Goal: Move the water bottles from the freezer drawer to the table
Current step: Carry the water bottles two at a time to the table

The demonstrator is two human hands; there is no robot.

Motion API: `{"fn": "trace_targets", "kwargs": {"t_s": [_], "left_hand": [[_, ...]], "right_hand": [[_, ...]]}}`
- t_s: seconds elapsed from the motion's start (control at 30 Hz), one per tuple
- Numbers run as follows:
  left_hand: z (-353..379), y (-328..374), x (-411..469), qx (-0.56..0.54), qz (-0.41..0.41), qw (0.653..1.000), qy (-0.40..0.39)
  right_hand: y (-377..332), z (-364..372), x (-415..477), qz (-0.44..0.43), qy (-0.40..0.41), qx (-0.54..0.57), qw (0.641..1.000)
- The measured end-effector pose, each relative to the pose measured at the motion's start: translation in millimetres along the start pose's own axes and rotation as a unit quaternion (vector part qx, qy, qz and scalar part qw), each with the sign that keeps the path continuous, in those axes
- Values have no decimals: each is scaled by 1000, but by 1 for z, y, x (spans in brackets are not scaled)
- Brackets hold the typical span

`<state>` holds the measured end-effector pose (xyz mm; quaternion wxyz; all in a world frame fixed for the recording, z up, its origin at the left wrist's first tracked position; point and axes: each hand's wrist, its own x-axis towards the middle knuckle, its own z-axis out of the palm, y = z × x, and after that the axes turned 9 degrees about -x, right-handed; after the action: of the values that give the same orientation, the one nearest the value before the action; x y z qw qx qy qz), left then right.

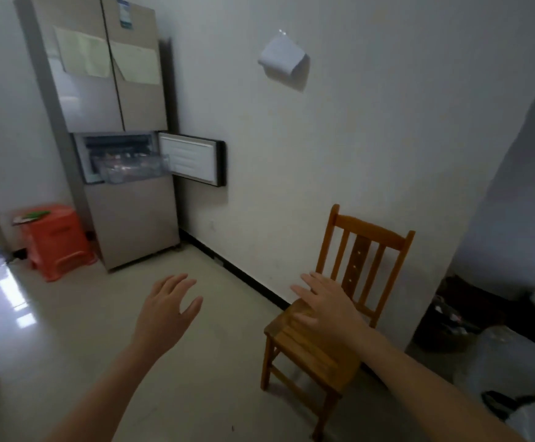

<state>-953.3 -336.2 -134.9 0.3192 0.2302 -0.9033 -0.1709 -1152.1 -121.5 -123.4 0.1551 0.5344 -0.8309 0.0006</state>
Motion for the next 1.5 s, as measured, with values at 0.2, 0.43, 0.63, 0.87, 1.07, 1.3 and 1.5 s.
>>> {"fn": "trace_targets", "kwargs": {"t_s": [0.2,0.43,0.63,0.87,1.07,1.3,1.5], "left_hand": [[-9,-17,2,50,-63,997,18],[-12,-59,26,87,-107,989,57],[-2,-108,79,93,-129,982,99],[18,-137,148,88,-136,978,130],[41,-150,184,79,-166,975,125],[68,-172,256,77,-171,972,143],[90,-196,337,92,-169,969,157]], "right_hand": [[11,31,60,-79,64,-15,995],[8,55,139,-149,134,-21,979],[16,72,221,-187,169,-24,967],[37,91,304,-207,244,-8,947],[51,126,356,-202,281,7,938],[67,159,438,-224,291,30,930],[95,175,528,-249,302,44,919]]}}
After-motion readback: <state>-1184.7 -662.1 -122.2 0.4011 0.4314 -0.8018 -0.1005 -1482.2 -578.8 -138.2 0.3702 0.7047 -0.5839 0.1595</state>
